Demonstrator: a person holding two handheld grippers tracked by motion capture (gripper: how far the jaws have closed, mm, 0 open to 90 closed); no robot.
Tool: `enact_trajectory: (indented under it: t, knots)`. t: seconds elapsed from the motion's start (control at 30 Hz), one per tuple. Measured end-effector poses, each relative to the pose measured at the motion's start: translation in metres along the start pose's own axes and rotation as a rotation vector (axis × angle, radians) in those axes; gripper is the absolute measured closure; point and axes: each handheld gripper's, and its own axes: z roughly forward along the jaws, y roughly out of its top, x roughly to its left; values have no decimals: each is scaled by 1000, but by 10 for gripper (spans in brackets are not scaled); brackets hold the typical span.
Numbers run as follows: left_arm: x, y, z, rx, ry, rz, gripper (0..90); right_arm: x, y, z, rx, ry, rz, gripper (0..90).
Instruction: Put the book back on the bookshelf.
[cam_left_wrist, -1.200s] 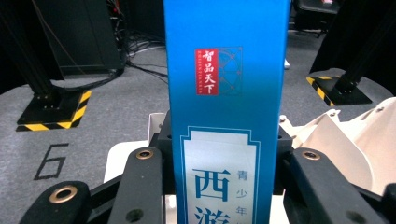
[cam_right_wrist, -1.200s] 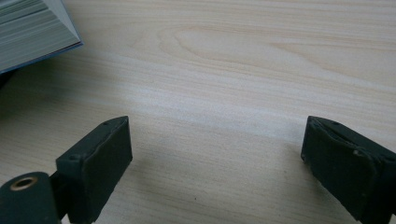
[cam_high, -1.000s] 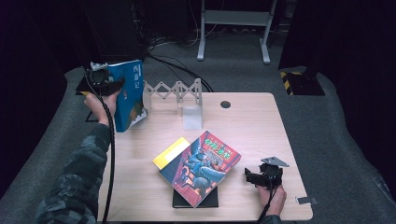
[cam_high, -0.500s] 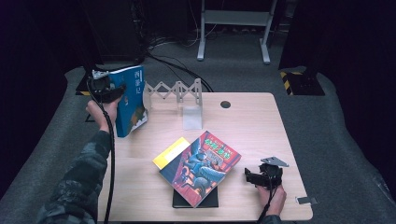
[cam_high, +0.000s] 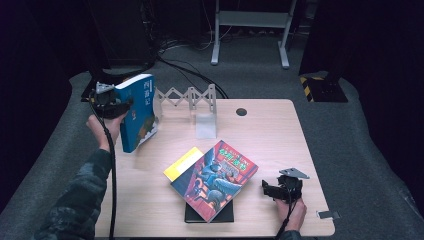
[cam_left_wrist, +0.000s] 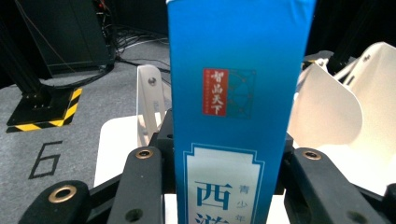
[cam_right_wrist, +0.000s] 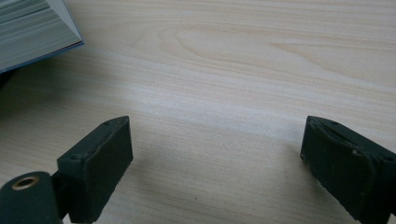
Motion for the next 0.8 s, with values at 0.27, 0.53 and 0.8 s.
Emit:
enact_trajectory:
  t: [0.27,0.53,0.8]
  knots:
    - [5,-15,-17,22,-22,12,608,0,0,0,-1,0,0,86]
    - [15,-31,-30,45,-37,5,601,1,0,1,-6,-4,-3,86]
    - [28,-42,-38,65,-64,-10,582,1,0,1,-3,0,-7,87]
